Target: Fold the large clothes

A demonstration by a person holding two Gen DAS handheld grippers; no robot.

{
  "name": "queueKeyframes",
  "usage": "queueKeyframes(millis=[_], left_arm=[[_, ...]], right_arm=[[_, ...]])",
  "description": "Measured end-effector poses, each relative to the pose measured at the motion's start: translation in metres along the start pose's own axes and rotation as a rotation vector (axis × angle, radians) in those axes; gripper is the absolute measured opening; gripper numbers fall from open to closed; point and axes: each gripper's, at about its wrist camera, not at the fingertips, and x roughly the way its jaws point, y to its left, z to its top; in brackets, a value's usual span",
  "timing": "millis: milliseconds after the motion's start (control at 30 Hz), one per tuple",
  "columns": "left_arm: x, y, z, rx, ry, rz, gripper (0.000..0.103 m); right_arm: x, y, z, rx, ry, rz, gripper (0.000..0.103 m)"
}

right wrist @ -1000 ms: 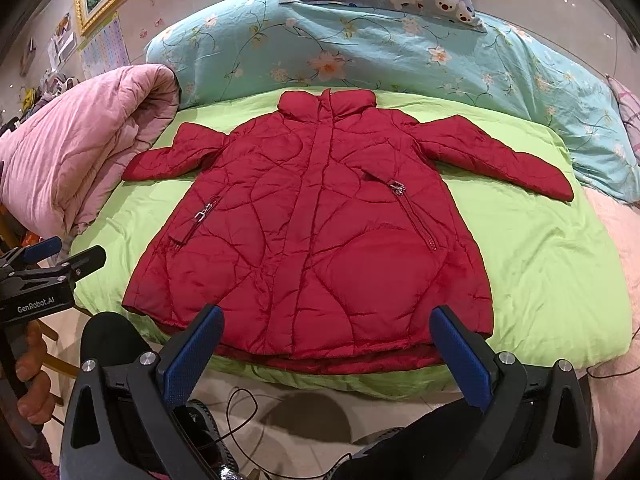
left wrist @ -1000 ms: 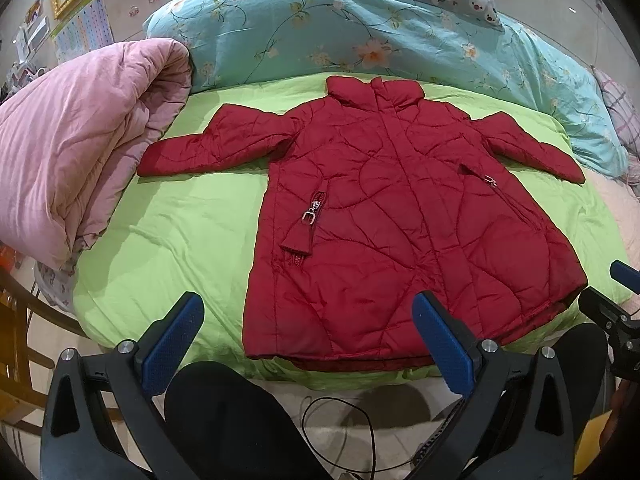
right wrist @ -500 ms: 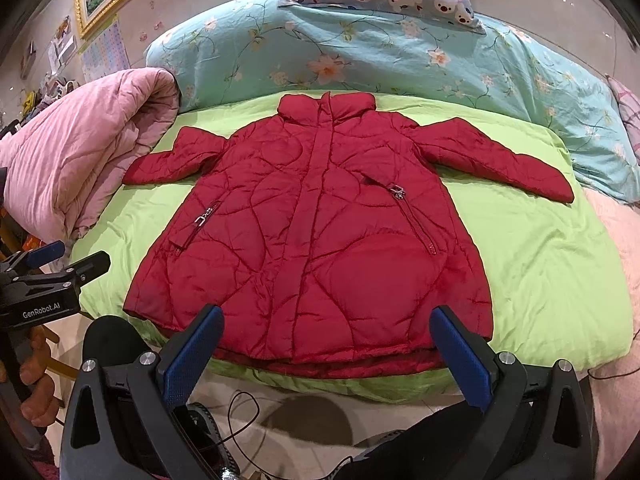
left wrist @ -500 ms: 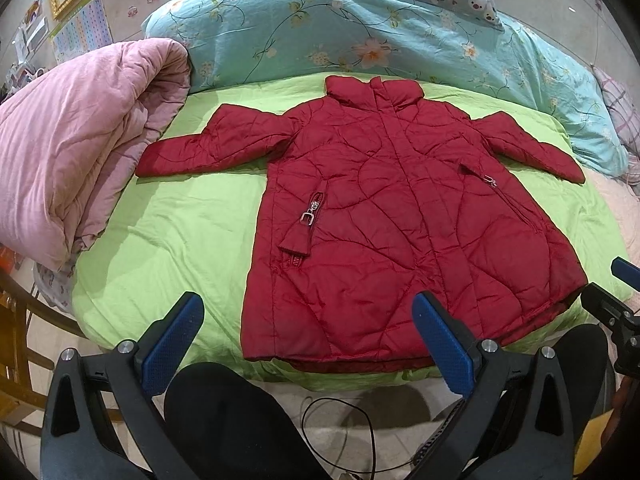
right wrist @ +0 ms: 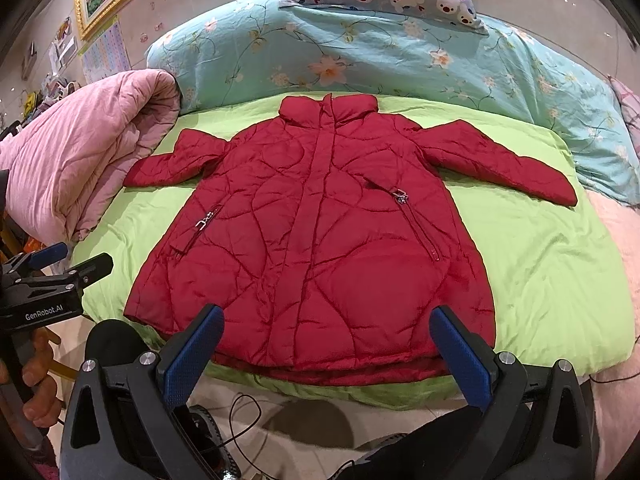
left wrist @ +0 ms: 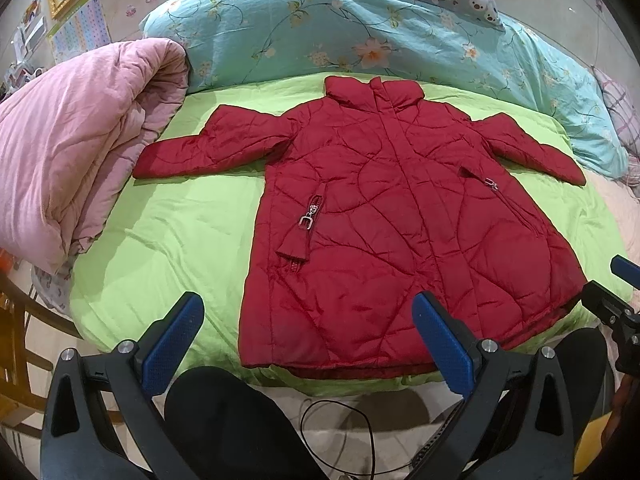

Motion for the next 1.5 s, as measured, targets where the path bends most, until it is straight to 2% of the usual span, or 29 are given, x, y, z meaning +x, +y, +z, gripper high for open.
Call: queueKeyframes(millis=[200, 567, 800, 1000, 1500], left_arm=[[0.006, -0.002, 0.005, -0.003, 0.048, -0.009, 0.103], [0.011, -0.005, 0.008, -0.009, 0.056, -0.019, 0.103], [0.021, -0.006, 0.015, -0.061, 0.069, -0.070, 0.103], [0.035, -0.011, 0.023, -0.018, 0.066, -0.007, 0.103], [0.072, -0.018, 0.056, -0.018, 0.064, 0.029, 0.103]], right_arm=[[0.002, 0.000, 0.006, -0.004, 0.006, 0.003, 0.103], [0.007, -0.008, 0.008, 0.031, 0.012, 0.030, 0.103], [0.012, -0.023, 0.016, 0.020, -0.003, -0.022, 0.103], [0.020, -0.046, 0.029, 0.045, -0.017, -0.047, 0.103], [0.059, -0.133, 0.063, 0.224, -0.018, -0.057, 0.103]])
